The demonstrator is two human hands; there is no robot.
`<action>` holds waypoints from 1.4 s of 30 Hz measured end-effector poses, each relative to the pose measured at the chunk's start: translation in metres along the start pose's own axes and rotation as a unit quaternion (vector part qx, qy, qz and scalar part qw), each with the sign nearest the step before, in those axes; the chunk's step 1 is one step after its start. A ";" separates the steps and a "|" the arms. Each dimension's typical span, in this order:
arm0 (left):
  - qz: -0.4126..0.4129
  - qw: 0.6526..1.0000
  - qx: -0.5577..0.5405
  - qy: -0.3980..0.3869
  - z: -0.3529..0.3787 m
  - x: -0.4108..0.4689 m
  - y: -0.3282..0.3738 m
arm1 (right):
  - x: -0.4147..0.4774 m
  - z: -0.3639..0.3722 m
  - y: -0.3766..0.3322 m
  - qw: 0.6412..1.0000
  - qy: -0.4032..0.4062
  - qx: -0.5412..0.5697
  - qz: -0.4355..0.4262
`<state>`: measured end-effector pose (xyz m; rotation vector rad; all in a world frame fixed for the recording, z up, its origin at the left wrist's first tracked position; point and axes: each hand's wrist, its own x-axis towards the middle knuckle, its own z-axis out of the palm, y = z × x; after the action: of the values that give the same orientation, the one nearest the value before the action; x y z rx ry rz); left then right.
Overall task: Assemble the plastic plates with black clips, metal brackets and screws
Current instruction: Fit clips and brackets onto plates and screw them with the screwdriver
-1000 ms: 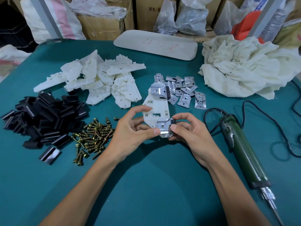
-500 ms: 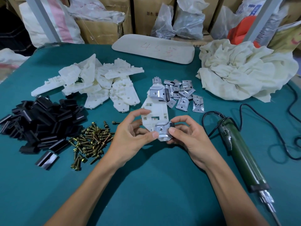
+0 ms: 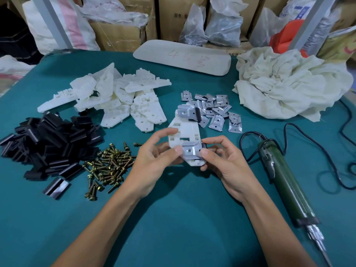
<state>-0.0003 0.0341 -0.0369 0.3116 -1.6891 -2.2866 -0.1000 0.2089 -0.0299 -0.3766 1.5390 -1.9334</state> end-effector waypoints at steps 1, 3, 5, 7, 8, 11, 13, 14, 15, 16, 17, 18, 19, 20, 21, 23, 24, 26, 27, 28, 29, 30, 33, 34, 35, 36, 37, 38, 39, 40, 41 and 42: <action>-0.014 1.000 -0.015 0.010 -0.001 0.001 0.000 | -0.001 0.000 -0.001 1.000 -0.010 0.004 0.001; -0.040 0.998 -0.041 0.022 -0.003 0.003 0.000 | -0.002 0.000 -0.002 0.999 -0.046 0.019 0.002; -0.059 0.996 -0.066 0.017 -0.007 0.003 0.000 | -0.004 -0.003 -0.003 0.996 -0.082 0.028 0.006; -0.069 0.994 -0.081 0.006 -0.009 0.003 0.002 | -0.005 -0.005 -0.004 0.995 -0.094 0.008 0.003; -0.071 0.994 -0.084 0.003 -0.009 0.002 0.002 | -0.005 -0.006 -0.004 0.996 -0.092 -0.004 -0.001; -0.079 0.992 -0.095 0.011 -0.011 0.002 0.002 | -0.006 -0.005 -0.004 0.996 -0.083 -0.014 -0.008; -0.083 0.992 -0.098 0.015 -0.011 0.003 0.001 | -0.005 -0.005 -0.003 0.997 -0.082 -0.011 -0.009; -0.085 0.991 -0.098 0.015 -0.011 0.003 0.001 | -0.004 -0.006 -0.002 0.997 -0.083 -0.008 -0.009; -0.086 0.991 -0.098 0.014 -0.011 0.003 0.001 | -0.004 -0.006 -0.001 0.996 -0.084 -0.003 -0.008; -0.087 0.991 -0.098 0.015 -0.011 0.003 0.002 | -0.004 -0.007 -0.001 0.996 -0.084 0.002 -0.007; -0.088 0.991 -0.098 0.016 -0.011 0.003 0.002 | -0.004 -0.007 0.000 0.996 -0.084 0.005 -0.006; -0.090 0.991 -0.099 0.016 -0.011 0.002 0.002 | -0.004 -0.007 0.000 0.996 -0.083 0.006 -0.005; -0.091 0.991 -0.100 0.017 -0.012 0.002 0.002 | -0.004 -0.007 0.001 0.997 -0.083 0.007 -0.004; -0.093 0.990 -0.101 0.018 -0.012 0.002 0.002 | -0.004 -0.006 0.000 0.996 -0.083 0.010 -0.003; -0.093 0.990 -0.102 0.019 -0.012 0.002 0.002 | -0.004 -0.005 0.000 0.996 -0.084 0.013 -0.002; -0.095 0.990 -0.106 0.022 -0.013 0.002 0.001 | -0.004 -0.004 -0.001 0.996 -0.083 0.019 -0.001; -0.095 0.989 -0.109 0.023 -0.013 0.002 0.002 | -0.004 -0.003 -0.001 0.996 -0.081 0.022 -0.001; -0.092 0.989 -0.111 0.022 -0.013 0.001 0.003 | -0.005 -0.003 -0.001 0.996 -0.079 0.032 0.000; -0.089 0.990 -0.110 0.019 -0.013 0.001 0.003 | -0.005 -0.003 -0.001 0.996 -0.079 0.038 0.001; -0.088 0.990 -0.107 0.017 -0.013 0.001 0.003 | -0.005 -0.002 -0.001 0.996 -0.079 0.044 0.002; -0.086 0.991 -0.105 0.017 -0.013 0.001 0.003 | -0.005 -0.002 0.000 0.996 -0.079 0.047 0.003; -0.085 0.991 -0.103 0.017 -0.013 0.002 0.003 | -0.005 -0.002 0.000 0.996 -0.078 0.048 0.003; -0.087 0.992 -0.094 0.011 -0.013 0.001 0.004 | -0.004 -0.002 0.000 0.995 -0.082 0.049 0.007; -0.089 0.992 -0.090 0.003 -0.012 0.001 0.005 | -0.004 -0.003 0.000 0.995 -0.083 0.048 0.006; -0.093 0.992 -0.083 -0.009 -0.011 0.001 0.005 | -0.004 -0.005 0.000 0.995 -0.085 0.047 0.007; -0.094 0.993 -0.071 -0.024 -0.011 0.001 0.006 | -0.004 -0.006 -0.001 0.995 -0.087 0.046 0.007; -0.090 0.994 -0.051 -0.041 -0.013 0.000 0.008 | -0.003 -0.008 -0.002 0.995 -0.088 0.049 0.008; -0.080 0.995 -0.022 -0.060 -0.016 -0.001 0.010 | -0.003 -0.010 -0.002 0.994 -0.090 0.056 0.010; -0.067 0.994 0.021 -0.078 -0.018 -0.002 0.013 | -0.002 -0.011 -0.002 0.993 -0.092 0.067 0.012; -0.049 0.991 0.081 -0.090 -0.019 -0.003 0.016 | -0.002 -0.013 -0.003 0.992 -0.096 0.081 0.013; -0.023 0.983 0.165 -0.083 -0.019 -0.004 0.018 | -0.002 -0.015 -0.004 0.991 -0.100 0.092 0.013; 0.014 0.962 0.266 -0.051 -0.019 -0.005 0.019 | -0.002 -0.017 -0.005 0.990 -0.104 0.098 0.013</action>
<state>0.0125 0.0139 -0.0240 0.2747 -2.3293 -1.8146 -0.1096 0.2239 -0.0293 -0.4544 1.2033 -1.9380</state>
